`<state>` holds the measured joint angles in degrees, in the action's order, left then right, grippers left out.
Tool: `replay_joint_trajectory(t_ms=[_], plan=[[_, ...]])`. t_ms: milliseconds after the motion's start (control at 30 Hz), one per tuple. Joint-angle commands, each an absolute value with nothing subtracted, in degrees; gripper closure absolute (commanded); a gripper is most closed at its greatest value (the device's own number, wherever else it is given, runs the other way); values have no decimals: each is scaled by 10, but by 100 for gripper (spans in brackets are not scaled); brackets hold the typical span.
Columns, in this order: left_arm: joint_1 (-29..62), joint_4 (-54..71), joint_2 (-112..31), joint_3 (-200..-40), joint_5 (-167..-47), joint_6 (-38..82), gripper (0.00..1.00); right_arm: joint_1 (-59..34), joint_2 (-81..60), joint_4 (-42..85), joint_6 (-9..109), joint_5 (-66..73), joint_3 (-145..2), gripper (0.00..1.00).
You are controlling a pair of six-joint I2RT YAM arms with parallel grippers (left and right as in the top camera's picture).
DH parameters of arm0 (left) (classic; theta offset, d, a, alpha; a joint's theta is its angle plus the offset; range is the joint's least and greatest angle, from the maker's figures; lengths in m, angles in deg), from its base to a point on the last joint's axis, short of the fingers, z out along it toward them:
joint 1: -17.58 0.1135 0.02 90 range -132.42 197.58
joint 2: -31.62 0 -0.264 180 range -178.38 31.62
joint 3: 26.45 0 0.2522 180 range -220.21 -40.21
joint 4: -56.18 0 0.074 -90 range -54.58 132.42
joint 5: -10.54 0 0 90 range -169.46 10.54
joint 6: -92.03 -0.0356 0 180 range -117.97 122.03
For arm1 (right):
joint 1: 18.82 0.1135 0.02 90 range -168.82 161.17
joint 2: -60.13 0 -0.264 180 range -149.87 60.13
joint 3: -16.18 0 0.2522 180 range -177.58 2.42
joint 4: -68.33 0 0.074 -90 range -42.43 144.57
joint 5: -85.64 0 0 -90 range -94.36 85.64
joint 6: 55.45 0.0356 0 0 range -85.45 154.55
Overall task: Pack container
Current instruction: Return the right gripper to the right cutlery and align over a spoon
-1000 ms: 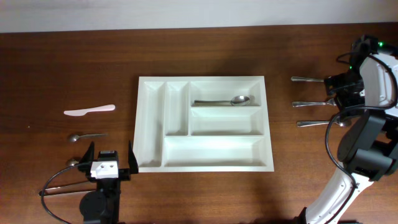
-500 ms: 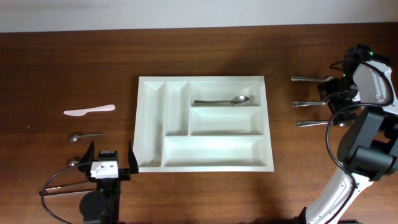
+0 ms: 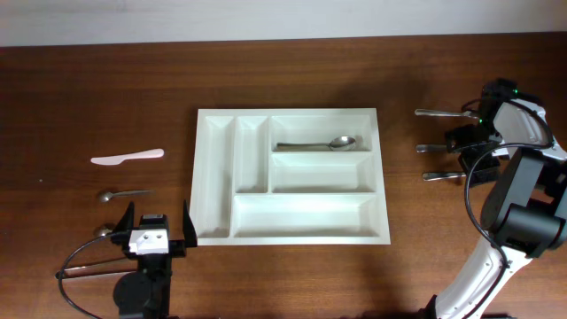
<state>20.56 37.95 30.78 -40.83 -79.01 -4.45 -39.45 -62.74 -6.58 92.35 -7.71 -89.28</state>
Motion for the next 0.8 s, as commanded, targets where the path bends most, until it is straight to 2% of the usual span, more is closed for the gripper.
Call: replay_joint_trajectory(t_ms=[0,767], plan=[[207,376,313,-407,-791,-54,1,-392,-626,-55,920,-76,-882,1],[207,376,313,-407,-791,-54,1,-426,-631,-31,932,-91,-853,1]])
